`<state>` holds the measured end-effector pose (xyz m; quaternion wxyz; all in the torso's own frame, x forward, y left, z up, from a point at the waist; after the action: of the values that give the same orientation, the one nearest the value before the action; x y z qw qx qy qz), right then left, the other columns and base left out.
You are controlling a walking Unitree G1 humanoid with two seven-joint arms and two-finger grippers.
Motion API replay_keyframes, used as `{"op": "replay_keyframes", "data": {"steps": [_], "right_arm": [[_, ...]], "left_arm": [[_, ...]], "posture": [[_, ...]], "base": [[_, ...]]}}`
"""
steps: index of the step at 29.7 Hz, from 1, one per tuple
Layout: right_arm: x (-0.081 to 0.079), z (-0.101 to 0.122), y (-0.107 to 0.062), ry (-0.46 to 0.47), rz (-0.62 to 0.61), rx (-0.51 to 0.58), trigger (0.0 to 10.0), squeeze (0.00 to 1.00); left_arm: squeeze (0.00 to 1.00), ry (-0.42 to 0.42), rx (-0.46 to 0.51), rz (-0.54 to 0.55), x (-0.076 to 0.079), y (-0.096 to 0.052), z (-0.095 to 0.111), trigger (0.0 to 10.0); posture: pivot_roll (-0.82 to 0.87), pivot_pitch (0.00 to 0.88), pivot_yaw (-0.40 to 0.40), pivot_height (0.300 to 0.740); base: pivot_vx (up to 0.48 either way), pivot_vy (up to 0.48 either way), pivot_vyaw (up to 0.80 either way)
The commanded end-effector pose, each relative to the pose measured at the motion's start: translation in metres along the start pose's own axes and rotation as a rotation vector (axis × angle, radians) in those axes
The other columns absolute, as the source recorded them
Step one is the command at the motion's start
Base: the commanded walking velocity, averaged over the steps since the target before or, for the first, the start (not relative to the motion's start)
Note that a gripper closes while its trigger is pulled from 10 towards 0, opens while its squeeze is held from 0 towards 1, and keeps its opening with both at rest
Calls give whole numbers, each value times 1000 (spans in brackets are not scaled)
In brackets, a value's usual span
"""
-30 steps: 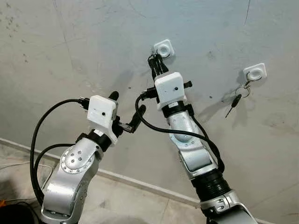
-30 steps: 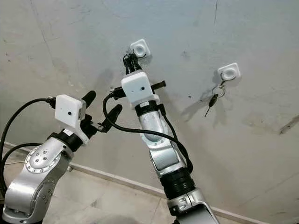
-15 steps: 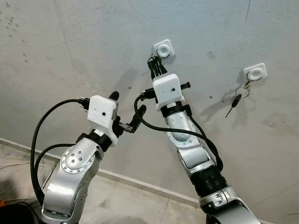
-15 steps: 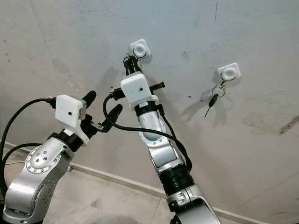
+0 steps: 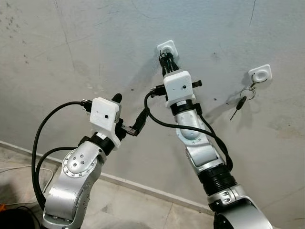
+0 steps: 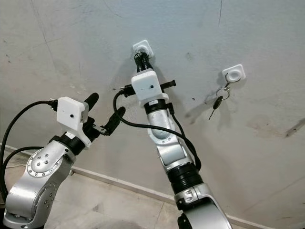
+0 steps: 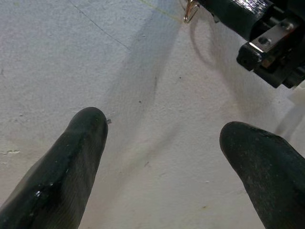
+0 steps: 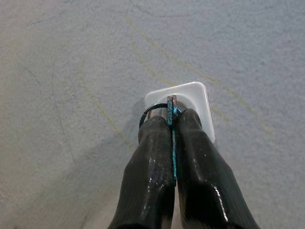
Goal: Hang keys on a hook
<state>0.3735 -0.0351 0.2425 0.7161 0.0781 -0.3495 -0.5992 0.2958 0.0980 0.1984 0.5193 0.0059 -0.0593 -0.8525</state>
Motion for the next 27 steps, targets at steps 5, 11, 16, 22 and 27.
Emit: {"op": "replay_keyframes", "data": {"steps": [5, 11, 16, 22, 27], "right_arm": [[1, -6, -2, -5, -9, -16, 10000, 0], [-4, -6, -5, 4, 1, -16, 10000, 0], [-6, -7, -8, 14, 13, -16, 10000, 0], [-7, -4, -13, 19, 25, -9, 10000, 0], [-7, -6, -17, 20, 31, -15, 10000, 0]], "left_arm": [[0, 9, 18, -12, 5, 0, 5, 10000], [0, 9, 17, -14, 5, 0, 5, 10000], [0, 9, 18, -14, 6, 0, 5, 10000], [0, 8, 18, -14, 6, 1, 5, 10000], [0, 8, 19, -14, 5, 1, 5, 10000]], "posture": [[292, 78, -107, 740], [292, 78, -107, 740], [292, 78, -107, 740], [289, 78, -105, 740], [289, 78, -104, 740]], "base": [[0, 0, 0], [0, 0, 0], [0, 0, 0], [0, 0, 0], [0, 0, 0]]}}
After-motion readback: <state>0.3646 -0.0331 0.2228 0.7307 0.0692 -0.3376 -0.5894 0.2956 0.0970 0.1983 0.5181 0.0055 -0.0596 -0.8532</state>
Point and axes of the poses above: a point about 5 cm out from each wrist's last joint towards the gripper, its own y axis pointing out of the wrist towards the gripper, its own z axis along the axis of the wrist's last joint, x = y × z, the point moved 4 cm from there along y, pointing out of the wrist towards the gripper, and after that the axes turned 7 degrees about -y, right-handed, at the moved point
